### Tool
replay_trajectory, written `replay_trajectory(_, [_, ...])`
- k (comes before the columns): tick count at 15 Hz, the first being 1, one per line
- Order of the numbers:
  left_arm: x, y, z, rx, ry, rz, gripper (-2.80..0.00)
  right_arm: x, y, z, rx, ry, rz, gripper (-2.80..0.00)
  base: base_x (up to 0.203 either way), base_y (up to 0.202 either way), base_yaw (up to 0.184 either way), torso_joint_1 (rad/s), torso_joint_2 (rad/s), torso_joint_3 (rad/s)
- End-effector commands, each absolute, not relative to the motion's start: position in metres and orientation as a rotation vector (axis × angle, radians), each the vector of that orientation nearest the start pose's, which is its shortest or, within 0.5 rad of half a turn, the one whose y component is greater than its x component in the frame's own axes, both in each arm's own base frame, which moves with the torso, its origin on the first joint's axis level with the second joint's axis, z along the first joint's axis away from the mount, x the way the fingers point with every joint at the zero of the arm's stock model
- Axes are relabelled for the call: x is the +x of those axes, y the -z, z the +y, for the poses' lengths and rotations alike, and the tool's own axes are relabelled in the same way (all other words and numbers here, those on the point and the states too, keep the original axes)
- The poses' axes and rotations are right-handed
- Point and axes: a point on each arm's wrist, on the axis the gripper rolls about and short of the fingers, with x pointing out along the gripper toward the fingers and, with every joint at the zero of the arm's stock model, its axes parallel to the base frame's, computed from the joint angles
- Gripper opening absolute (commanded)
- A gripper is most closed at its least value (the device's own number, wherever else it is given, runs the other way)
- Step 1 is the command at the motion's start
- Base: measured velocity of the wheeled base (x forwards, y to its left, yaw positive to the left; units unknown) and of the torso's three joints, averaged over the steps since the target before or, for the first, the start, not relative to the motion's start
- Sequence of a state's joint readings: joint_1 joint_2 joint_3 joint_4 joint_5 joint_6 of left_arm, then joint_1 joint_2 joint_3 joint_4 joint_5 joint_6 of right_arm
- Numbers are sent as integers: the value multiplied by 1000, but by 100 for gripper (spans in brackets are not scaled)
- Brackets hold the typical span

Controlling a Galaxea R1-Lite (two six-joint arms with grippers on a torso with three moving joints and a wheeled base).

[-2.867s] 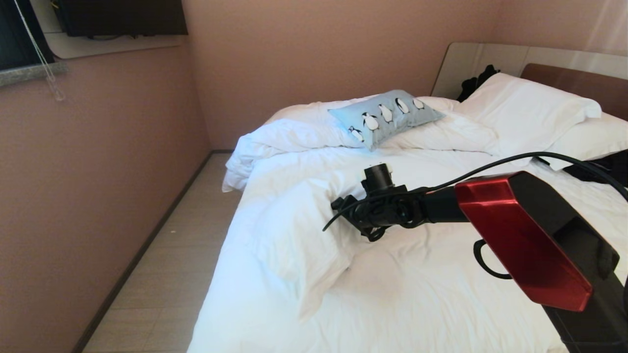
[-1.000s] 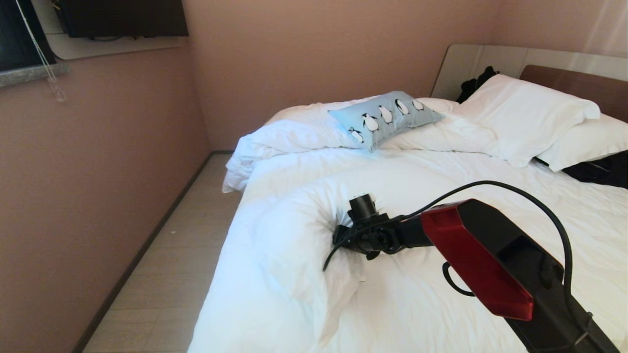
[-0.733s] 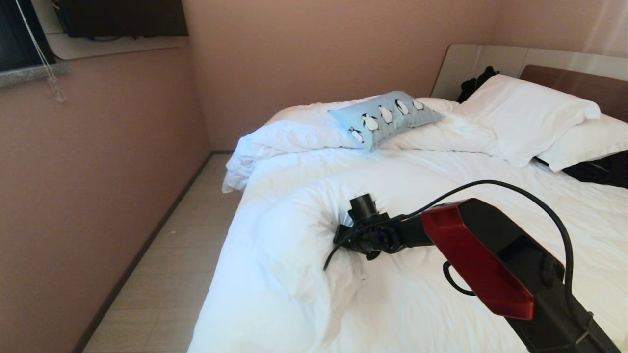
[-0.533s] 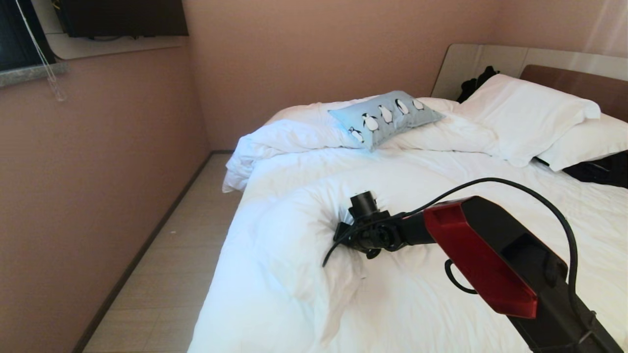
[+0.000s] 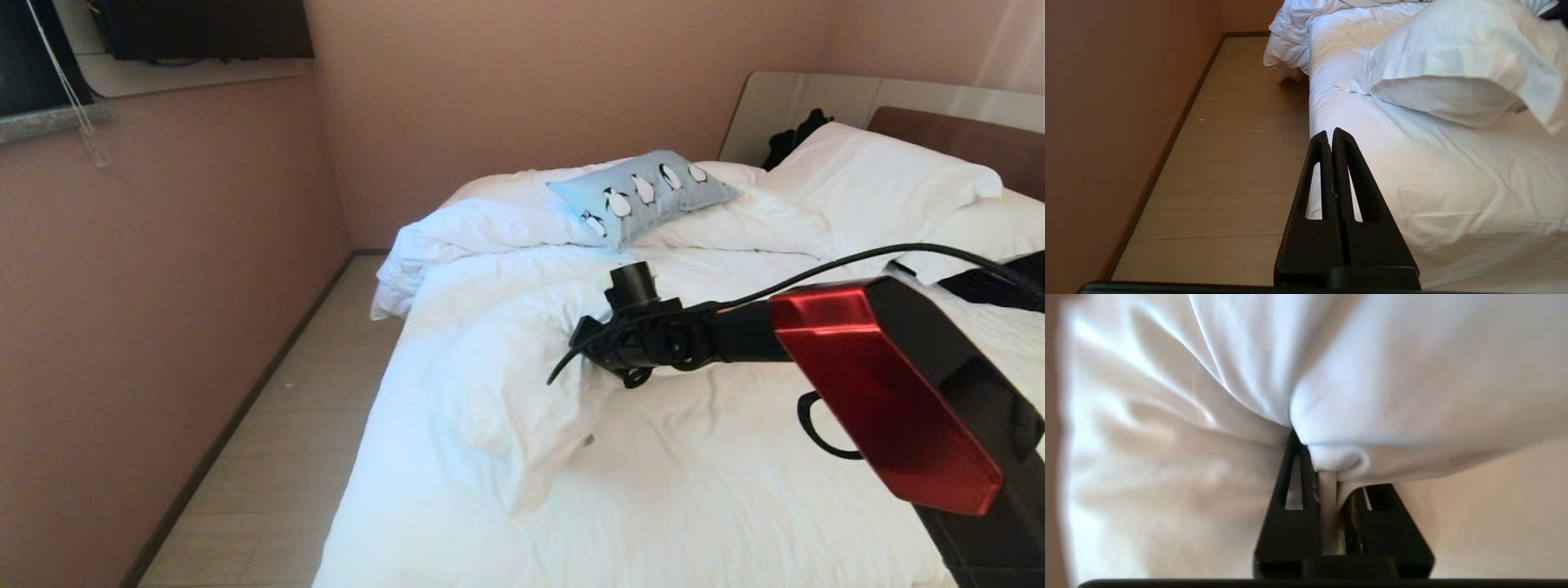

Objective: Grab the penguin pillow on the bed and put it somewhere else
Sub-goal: Pick up the pillow

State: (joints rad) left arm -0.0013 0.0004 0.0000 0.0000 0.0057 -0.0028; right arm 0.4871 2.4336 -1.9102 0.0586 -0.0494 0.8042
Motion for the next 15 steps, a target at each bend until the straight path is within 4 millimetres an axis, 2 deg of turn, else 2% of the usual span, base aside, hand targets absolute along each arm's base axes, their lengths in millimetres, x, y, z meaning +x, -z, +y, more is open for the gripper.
replay_trajectory(1, [-23, -75, 0, -3, -5, 1, -280, 437, -165, 214, 684, -167, 628, -280, 0, 0, 0, 0, 0, 0])
replay_trajectory(7, [-23, -75, 0, -3, -5, 0, -280, 428, -225, 160, 760, -128, 534, -280, 0, 0, 0, 0, 0, 0])
replay_trajectory(11, [-23, -75, 0, -3, -5, 0, -280, 424, -249, 132, 800, -115, 485, -280, 0, 0, 0, 0, 0, 0])
replay_trajectory(15, [-23, -75, 0, -3, -5, 2, -280, 424, -270, 82, 840, -84, 417, -280, 0, 0, 0, 0, 0, 0])
